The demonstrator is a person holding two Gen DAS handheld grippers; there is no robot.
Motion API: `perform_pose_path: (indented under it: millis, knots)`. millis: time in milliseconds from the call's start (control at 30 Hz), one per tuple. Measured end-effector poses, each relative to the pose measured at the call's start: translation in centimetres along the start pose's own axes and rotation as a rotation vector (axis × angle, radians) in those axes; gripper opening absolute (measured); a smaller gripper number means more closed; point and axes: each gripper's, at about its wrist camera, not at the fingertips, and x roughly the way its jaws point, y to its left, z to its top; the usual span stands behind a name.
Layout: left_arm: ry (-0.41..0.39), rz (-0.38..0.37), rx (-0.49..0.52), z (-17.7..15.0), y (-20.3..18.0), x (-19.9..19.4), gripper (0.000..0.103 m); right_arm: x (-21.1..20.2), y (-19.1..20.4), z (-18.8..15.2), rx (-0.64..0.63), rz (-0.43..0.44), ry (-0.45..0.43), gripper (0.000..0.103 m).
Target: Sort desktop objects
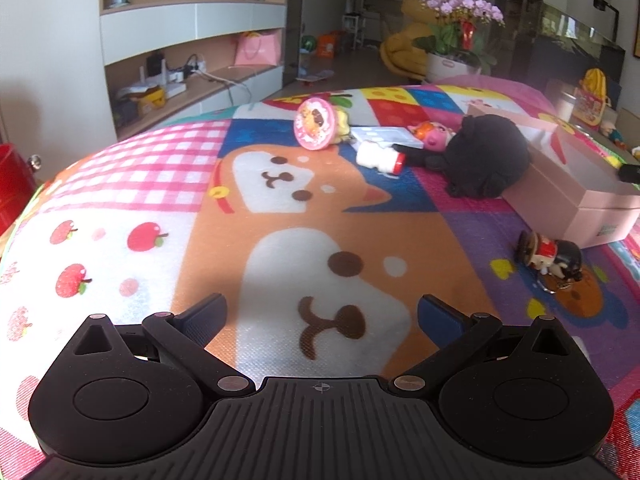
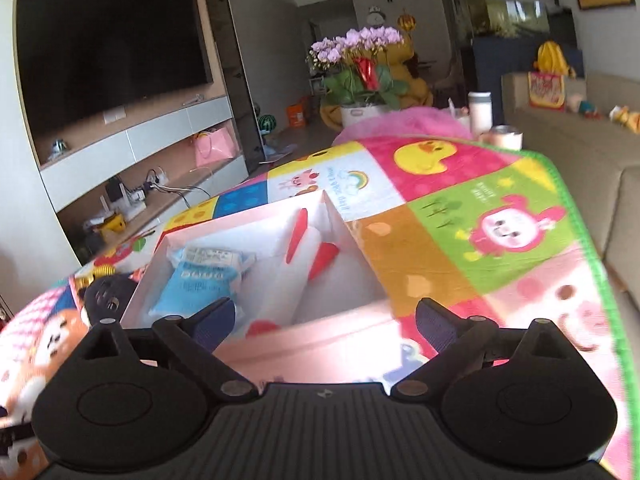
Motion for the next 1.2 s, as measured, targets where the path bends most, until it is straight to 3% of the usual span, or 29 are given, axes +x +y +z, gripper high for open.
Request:
perform_pose_path:
  millis: [133, 267, 400, 533, 667, 800, 833, 867, 967, 1200]
  knots:
    - [-0.003, -0.016, 0.010, 0.0, 0.0, -0.3, 0.103, 2.1, 2.2, 0.0, 0.008, -0.021, -0.013, 0.103]
    - [-0.015, -0.041, 0.029, 0.4, -0.4, -0.2, 0.103, 1.6, 3.1, 0.1, 0.026, 0.193, 0.031, 0.103]
    - [-0.070, -0.081, 0.088, 2.4, -1.9, 0.2, 0.103, -0.7, 4.3, -0.9, -0.028, 0.141, -0.015, 0.103]
    - [-0.153, -0.112, 0.142, 5.6, -3.7, 1.9, 0.103, -2.6, 4.4, -3.1, -0.059, 0.161, 0.051, 0.103]
    - [-0.128, -0.182, 0.053, 9.1, -4.6, 5.0, 0.103, -4.0, 4.5, -5.9, -0.070, 0.183, 0.135, 0.103]
    - [-0.086, -0.186, -0.063, 11.2, -5.0, 7.9, 0.102, -4.2, 4.1, -7.9, -0.017, 0.179, 0.180, 0.103]
    - [-0.076, -0.189, -0.086, 11.4, -4.8, 8.4, 0.100, -4.1, 4.0, -8.0, -0.004, 0.172, 0.182, 0.103]
    - [-0.065, -0.193, -0.106, 11.5, -4.6, 8.9, 0.088, -4.2, 3.9, -7.9, 0.000, 0.171, 0.173, 0.103]
    - [-0.030, -0.291, -0.155, 11.5, -3.7, 9.5, 0.067, -3.9, 3.5, -8.0, 0.028, 0.168, 0.175, 0.103]
    - [-0.057, -0.246, -0.074, 10.1, -2.7, 6.2, 0.061, -3.9, 3.5, -8.0, 0.035, 0.171, 0.168, 0.103]
